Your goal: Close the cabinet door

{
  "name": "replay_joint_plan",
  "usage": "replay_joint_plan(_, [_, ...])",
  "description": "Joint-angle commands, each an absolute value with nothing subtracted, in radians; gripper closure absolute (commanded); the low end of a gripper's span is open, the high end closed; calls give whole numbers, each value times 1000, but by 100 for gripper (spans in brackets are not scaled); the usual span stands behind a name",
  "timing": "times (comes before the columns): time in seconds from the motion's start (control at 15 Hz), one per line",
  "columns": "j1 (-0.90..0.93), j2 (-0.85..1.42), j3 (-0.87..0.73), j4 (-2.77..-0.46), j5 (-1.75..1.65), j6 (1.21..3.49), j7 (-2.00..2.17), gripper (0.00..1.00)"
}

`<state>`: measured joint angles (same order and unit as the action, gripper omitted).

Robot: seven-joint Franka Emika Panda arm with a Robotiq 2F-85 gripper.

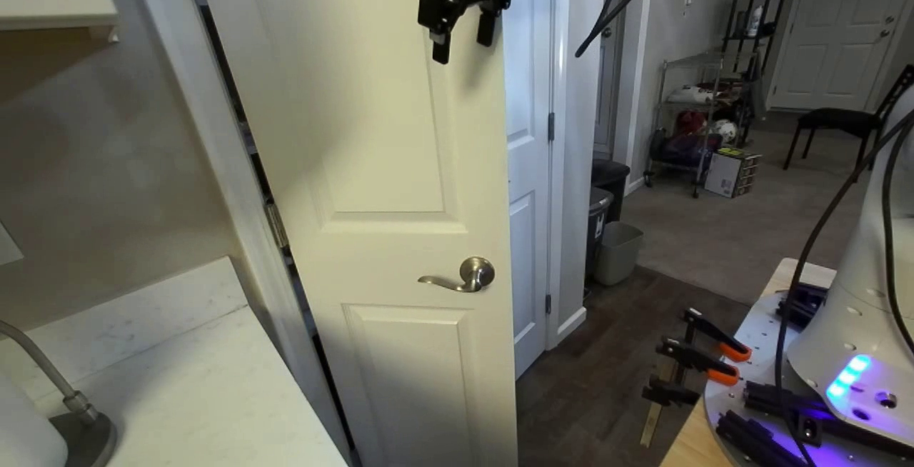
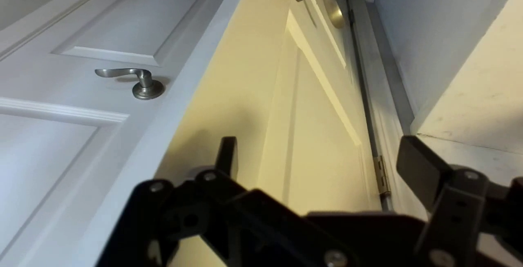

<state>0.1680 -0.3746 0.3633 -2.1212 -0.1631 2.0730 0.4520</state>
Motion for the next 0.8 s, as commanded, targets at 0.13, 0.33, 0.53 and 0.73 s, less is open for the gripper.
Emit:
replay_joint_plan(0.13, [129,-355,279,-2118,-177,2130,364,0])
replay_joint_plan(0.33, [100,-342,215,-2118,-169,2176,302,0])
replay_joint_plan(0.53, [86,-321,174,-2105,-149,2227,270,0])
replay_joint_plan(0.73, [85,-329,169,-2118,-112,2254,292,0])
